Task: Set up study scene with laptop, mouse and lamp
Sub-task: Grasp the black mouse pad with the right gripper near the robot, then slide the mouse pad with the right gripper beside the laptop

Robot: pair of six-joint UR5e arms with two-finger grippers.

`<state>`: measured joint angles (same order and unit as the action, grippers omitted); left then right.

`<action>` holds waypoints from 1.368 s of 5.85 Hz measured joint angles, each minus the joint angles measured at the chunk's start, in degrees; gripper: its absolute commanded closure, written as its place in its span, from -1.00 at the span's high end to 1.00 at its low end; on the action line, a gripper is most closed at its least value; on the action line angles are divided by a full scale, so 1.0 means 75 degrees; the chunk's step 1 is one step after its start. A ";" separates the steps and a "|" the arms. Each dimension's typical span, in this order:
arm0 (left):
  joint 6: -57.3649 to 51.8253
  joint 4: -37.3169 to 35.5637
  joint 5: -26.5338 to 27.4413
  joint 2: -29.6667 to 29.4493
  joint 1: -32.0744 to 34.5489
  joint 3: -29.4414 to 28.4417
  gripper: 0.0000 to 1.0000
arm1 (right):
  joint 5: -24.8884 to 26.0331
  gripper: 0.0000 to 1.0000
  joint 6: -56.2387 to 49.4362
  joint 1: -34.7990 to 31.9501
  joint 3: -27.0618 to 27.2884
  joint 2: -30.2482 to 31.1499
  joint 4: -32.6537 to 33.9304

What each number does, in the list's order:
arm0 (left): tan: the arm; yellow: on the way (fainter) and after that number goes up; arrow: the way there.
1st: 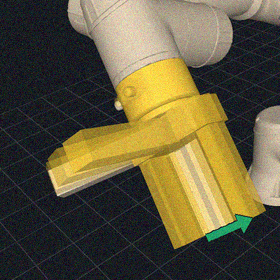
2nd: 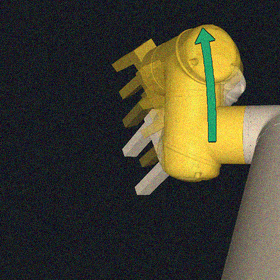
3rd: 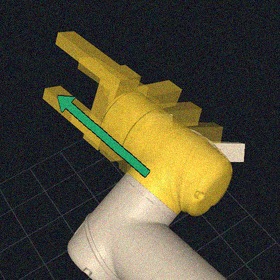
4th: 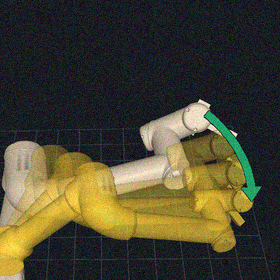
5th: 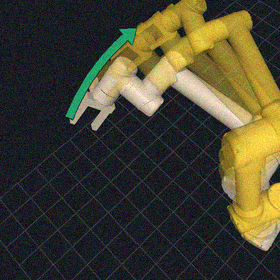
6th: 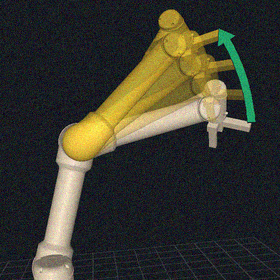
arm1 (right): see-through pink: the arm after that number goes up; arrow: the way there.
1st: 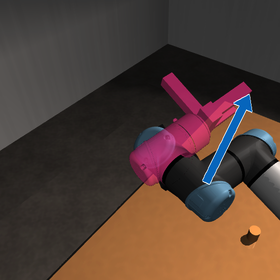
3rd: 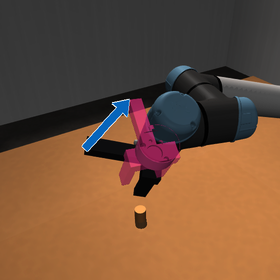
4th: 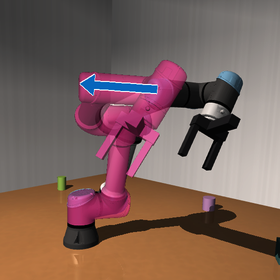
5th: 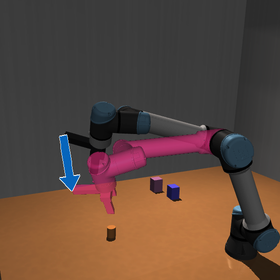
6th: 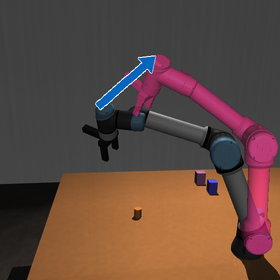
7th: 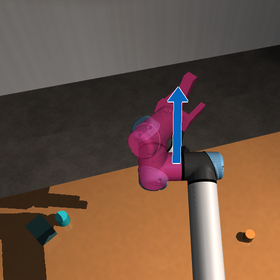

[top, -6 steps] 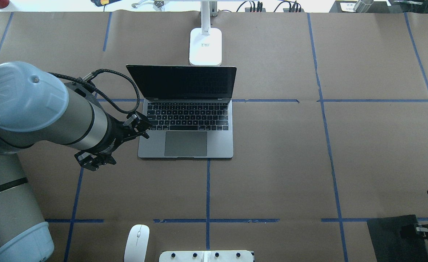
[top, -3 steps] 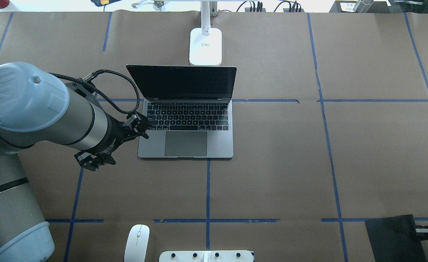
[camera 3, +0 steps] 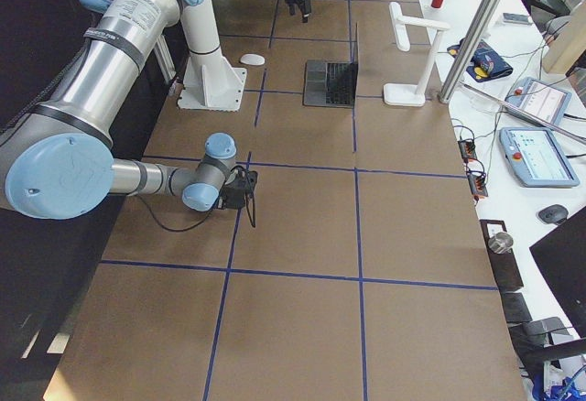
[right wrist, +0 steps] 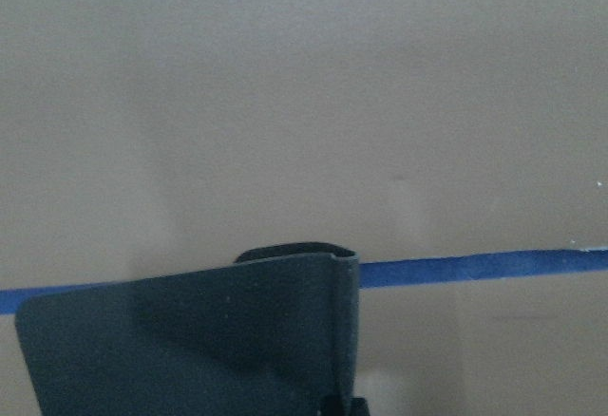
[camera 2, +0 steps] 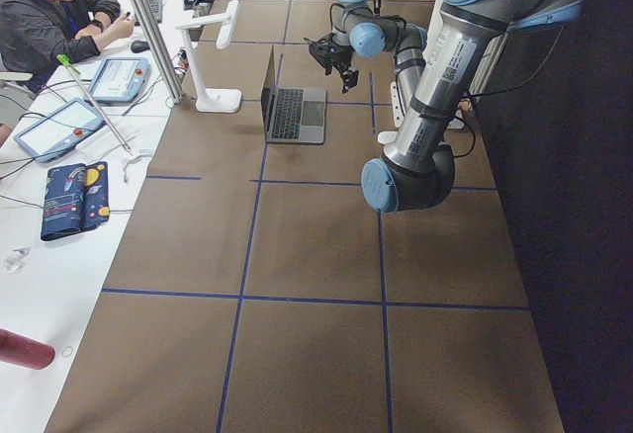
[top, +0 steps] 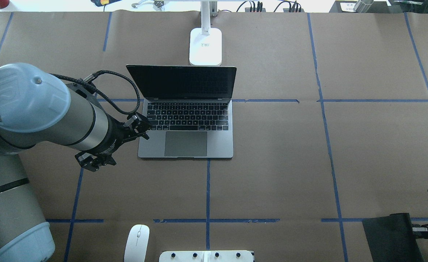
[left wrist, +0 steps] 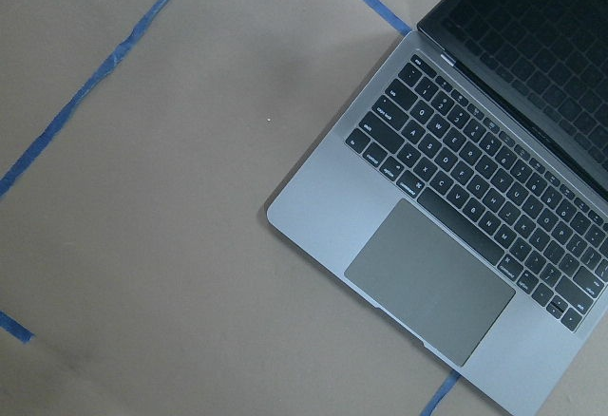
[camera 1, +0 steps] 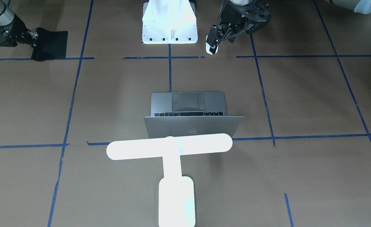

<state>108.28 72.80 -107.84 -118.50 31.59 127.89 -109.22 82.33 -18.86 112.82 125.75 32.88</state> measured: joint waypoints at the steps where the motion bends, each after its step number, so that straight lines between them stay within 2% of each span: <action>1: 0.0000 -0.0002 0.0000 -0.0006 -0.0003 0.0001 1.00 | 0.0142 -1.00 0.0029 0.0004 0.0141 -0.0160 0.0005; 6: 0.0000 0.0027 0.0000 -0.0009 -0.0005 0.0001 1.00 | 0.0483 -1.00 0.0041 -0.0402 0.0108 -0.1850 0.0200; 8: 0.0000 0.0046 0.0000 -0.0014 -0.0005 -0.0001 1.00 | 0.0446 -1.00 -0.0003 -0.0816 0.0028 -0.2706 0.0949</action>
<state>108.28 73.14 -107.84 -118.60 31.55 127.88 -105.87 82.31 -24.98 113.03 105.45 39.99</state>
